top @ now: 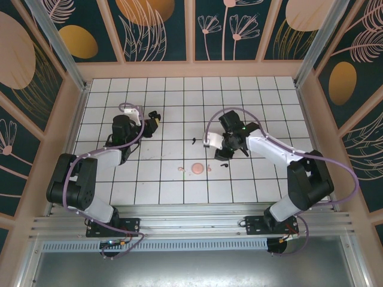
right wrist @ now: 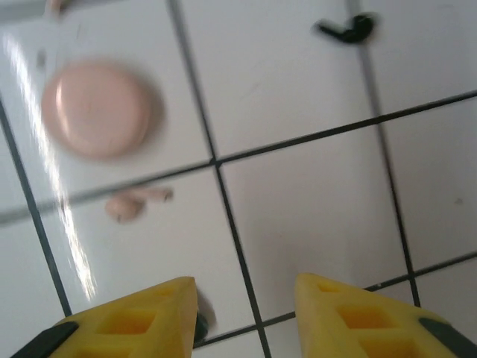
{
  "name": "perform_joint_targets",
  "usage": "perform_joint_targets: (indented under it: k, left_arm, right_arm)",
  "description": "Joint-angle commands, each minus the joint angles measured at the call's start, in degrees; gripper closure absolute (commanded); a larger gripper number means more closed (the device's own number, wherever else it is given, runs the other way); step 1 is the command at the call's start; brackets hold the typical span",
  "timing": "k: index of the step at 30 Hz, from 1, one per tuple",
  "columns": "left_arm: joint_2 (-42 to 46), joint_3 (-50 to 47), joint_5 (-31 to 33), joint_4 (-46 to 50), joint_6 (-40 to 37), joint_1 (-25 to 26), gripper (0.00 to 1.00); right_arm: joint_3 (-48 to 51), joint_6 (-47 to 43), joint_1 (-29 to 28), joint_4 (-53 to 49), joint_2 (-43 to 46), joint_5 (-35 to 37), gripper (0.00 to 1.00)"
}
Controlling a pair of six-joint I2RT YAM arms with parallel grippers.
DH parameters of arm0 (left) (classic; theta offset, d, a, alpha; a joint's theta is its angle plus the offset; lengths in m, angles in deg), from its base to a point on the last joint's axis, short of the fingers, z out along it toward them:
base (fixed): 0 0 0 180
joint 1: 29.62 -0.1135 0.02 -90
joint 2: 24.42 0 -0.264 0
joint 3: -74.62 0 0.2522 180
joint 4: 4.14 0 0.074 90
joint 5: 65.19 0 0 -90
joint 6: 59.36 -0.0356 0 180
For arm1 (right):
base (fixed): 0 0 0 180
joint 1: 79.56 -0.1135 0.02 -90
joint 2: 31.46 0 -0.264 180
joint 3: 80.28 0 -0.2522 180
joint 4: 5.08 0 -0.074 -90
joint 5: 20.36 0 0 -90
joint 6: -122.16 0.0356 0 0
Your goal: Insert the wireless bluetooth earbuds into the charging case
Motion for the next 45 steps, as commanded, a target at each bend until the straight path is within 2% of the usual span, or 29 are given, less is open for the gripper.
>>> perform_joint_targets:
  k: [1, 4, 7, 13, 16, 23, 30, 45]
  left_arm:
    - [-1.5, 1.9, 0.5, -0.2, -2.0, 0.7, 0.96]
    - [-1.8, 2.5, 0.9, 0.5, -2.4, 1.1, 0.96]
    - [-2.3, 2.8, 1.0, 0.6, -2.4, 1.4, 0.96]
    - [-2.7, 2.9, 1.2, 0.8, -1.9, 2.0, 0.96]
    - [-2.7, 3.0, 1.2, 0.8, -1.8, 2.2, 0.96]
    - [-2.4, 2.9, 1.3, 1.0, -2.0, 2.5, 0.96]
    - [-2.1, 2.8, 1.5, 1.1, -2.0, 2.5, 0.96]
    - [-2.2, 3.3, 1.7, 1.6, -2.2, 2.5, 0.96]
  right_arm:
    - [-1.8, 29.2, -0.1, 2.0, 1.4, 0.2, 0.62]
    - [-3.7, 53.1, -0.1, -1.3, 0.3, 5.0, 0.65]
    - [-3.8, 72.6, -0.1, -4.8, 0.5, 4.6, 0.65]
    - [5.9, 104.4, -0.1, -0.1, 8.1, 1.2, 0.64]
    - [11.0, 113.0, -0.1, 1.5, 10.3, -1.2, 0.64]
    - [18.2, 119.3, -0.1, 6.4, 10.8, -3.3, 0.62]
    - [19.0, 117.0, 4.0, 8.1, 9.4, -2.1, 0.6]
    - [18.1, 113.1, 6.8, 10.1, 3.6, -3.0, 0.61]
